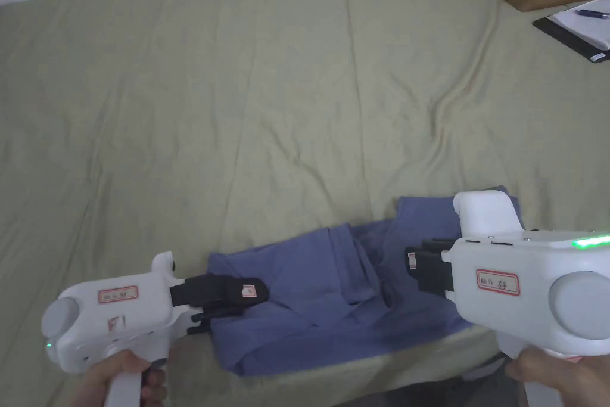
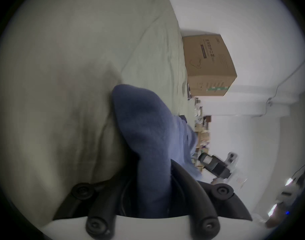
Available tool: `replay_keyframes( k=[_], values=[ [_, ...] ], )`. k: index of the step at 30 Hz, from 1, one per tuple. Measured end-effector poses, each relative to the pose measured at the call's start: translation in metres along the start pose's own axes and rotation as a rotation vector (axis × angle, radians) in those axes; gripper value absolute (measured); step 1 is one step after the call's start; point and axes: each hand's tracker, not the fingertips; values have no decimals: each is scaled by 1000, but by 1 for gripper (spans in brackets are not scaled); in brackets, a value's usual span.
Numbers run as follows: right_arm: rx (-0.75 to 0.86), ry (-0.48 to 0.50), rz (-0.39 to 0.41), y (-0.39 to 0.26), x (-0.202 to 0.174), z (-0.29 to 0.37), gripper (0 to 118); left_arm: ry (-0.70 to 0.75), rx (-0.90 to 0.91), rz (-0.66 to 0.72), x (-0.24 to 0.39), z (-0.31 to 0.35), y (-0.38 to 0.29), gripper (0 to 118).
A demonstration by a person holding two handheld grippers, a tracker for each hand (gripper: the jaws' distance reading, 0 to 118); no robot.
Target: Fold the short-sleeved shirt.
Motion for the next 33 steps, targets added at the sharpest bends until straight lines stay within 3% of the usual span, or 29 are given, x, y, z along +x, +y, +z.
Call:
replay_keyframes(
  k=[3,6,8,10,16,23,29,33],
  values=[
    [0,-1,6,3,-3,-1,0,26,-18,-11,8,24,5,7],
    [6,0,21,6,-7,4,0,141,15,-36,14,73,10,7],
    [22,4,38,7,-9,8,0,228,54,-76,-15,113,37,7],
    [28,-2,43,9,-8,8,0,312,117,-29,-19,153,43,7],
    [72,11,23,8,-11,5,0,456,310,2,11,208,24,7],
    [109,26,57,5,-16,8,0,528,296,-92,84,162,1,7],
    [131,43,29,0,-3,17,0,453,190,-217,140,95,4,7],
    [129,59,-2,-4,12,22,0,483,64,-314,159,26,8,7]
  ],
)
